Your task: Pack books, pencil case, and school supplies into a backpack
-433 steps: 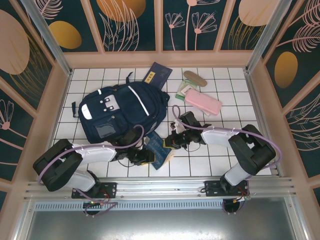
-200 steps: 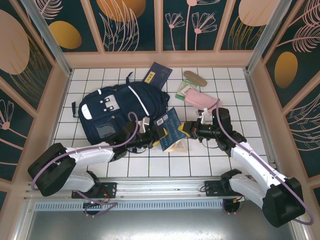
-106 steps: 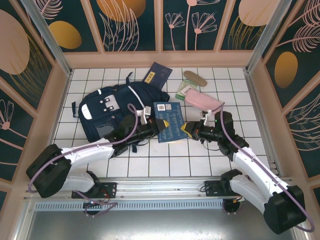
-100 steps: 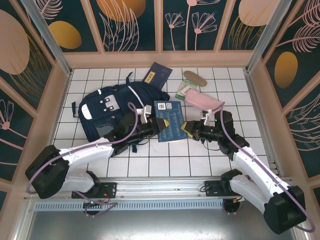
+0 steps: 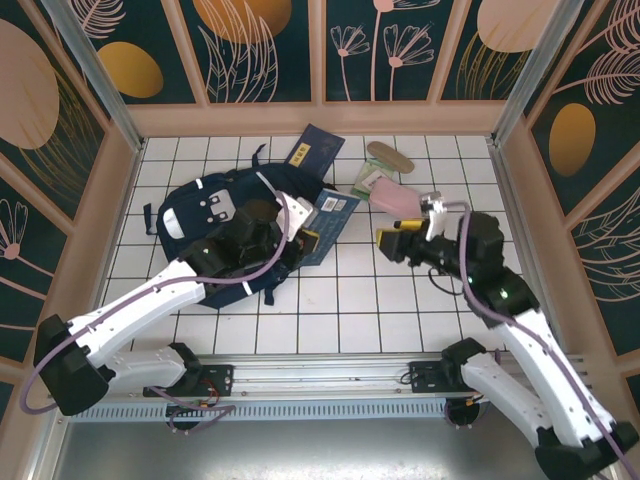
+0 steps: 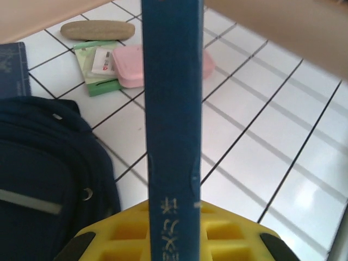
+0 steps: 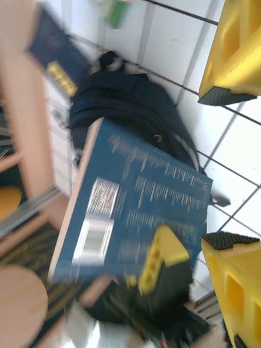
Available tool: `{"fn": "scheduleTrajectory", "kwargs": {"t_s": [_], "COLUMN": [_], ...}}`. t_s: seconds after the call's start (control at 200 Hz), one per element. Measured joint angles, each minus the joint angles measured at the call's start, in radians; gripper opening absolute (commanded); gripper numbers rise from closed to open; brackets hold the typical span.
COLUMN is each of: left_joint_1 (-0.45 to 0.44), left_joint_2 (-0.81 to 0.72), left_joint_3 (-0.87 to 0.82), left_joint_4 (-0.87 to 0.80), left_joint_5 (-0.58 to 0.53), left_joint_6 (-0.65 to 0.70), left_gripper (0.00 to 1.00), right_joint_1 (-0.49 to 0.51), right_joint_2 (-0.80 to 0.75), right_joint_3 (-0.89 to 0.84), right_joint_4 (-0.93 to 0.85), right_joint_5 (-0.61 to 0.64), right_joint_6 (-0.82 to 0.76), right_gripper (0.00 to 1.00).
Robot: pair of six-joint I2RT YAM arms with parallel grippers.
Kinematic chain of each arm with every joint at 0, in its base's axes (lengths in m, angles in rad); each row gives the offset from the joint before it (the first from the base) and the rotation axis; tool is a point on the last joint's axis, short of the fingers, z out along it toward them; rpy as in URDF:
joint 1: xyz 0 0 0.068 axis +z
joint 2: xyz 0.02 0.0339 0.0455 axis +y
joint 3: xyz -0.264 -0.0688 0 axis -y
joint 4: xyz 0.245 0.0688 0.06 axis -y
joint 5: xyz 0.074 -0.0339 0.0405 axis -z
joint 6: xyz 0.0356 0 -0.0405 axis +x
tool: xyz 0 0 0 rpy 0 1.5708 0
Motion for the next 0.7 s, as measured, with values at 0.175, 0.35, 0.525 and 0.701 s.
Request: {"fn": "scheduleTrajectory", "kwargs": {"t_s": [0.175,0.35,0.525,0.701], "left_joint_1": [-0.002,-0.01,-0.01,-0.01], "left_joint_2": [-0.036,-0.044,-0.107,-0.174], "left_joint_3": [0.01,0.04,0.04,0.04], "left_joint_4": [-0.122,-0.243,-0.319,-0.338], "left_joint_5": [0.019,0.134,0.246,0.314], "left_joint_6": [0.238,0.419,0.579,0.688], "left_gripper": [0.0,0.0,0.0,0.0], "right_joint_1": [0.096,0.235,0.274,0.292], "right_joint_2": [-0.078,-0.063,-0.041,0.034], "right_joint_3": [0.023,0.025,0.032,0.033], "right_joint_4": [-0.01,-0.086,-0.109,-0.104], "right_joint_5": [0.002,0.005,0.006,-0.011], "right_joint_6": [-0.338,-0.607,-0.745,-0.772], "right_gripper": [0.68,0.74,0.77,0.8]}}
